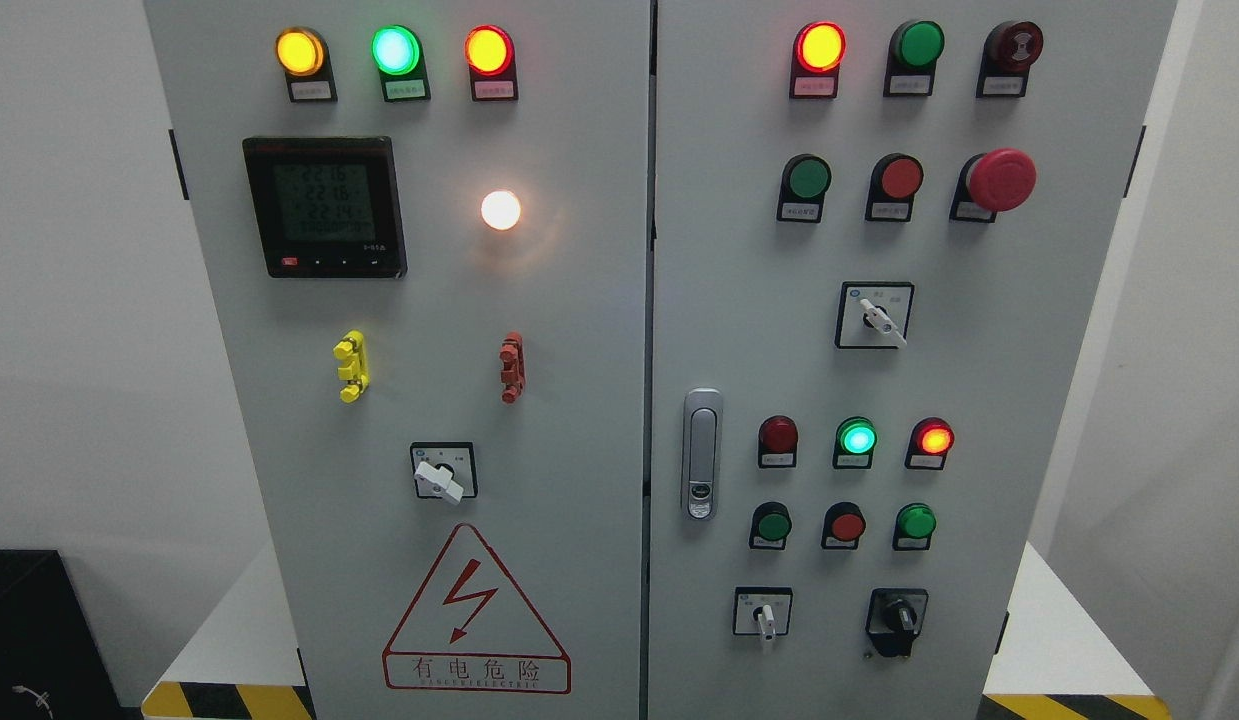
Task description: Flip black knob to close circuit
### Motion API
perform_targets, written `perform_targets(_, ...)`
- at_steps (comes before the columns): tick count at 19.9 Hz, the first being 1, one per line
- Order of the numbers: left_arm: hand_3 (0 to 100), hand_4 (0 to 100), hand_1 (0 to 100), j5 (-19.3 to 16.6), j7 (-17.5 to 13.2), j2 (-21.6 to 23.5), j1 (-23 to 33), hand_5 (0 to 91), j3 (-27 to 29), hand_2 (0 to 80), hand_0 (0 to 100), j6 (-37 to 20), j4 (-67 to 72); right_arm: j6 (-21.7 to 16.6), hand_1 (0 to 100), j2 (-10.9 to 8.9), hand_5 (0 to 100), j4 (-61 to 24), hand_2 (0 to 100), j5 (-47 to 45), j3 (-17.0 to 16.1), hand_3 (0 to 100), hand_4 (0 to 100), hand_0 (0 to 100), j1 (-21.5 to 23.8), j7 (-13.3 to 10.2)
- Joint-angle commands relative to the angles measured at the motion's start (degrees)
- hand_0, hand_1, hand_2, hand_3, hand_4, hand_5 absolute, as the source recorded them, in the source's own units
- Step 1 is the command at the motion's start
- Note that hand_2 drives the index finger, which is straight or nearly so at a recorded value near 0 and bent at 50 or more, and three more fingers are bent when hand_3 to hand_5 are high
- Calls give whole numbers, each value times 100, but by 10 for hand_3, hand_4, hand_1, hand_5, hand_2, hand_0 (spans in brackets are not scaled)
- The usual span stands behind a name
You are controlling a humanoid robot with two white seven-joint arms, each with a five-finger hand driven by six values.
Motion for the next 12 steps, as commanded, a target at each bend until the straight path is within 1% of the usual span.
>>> perform_targets(1, 0, 0, 0, -123, 3, 0, 0, 0, -114, 0, 0, 2, 123, -169, 91, 10, 0, 123, 0, -1076, 8, 0, 0, 0, 304, 251)
perform_targets(5, 0, 0, 0, -123, 3, 0, 0, 0, -114, 0, 0, 2, 132, -178, 59, 1, 0, 150, 0, -1173, 17, 0, 0, 0, 304, 260)
perform_targets(12, 0, 0, 0, -123, 3, 0, 0, 0, -114, 0, 0, 2, 123, -178, 55, 10, 0, 212, 0, -1173, 26, 0, 0, 0, 304, 260)
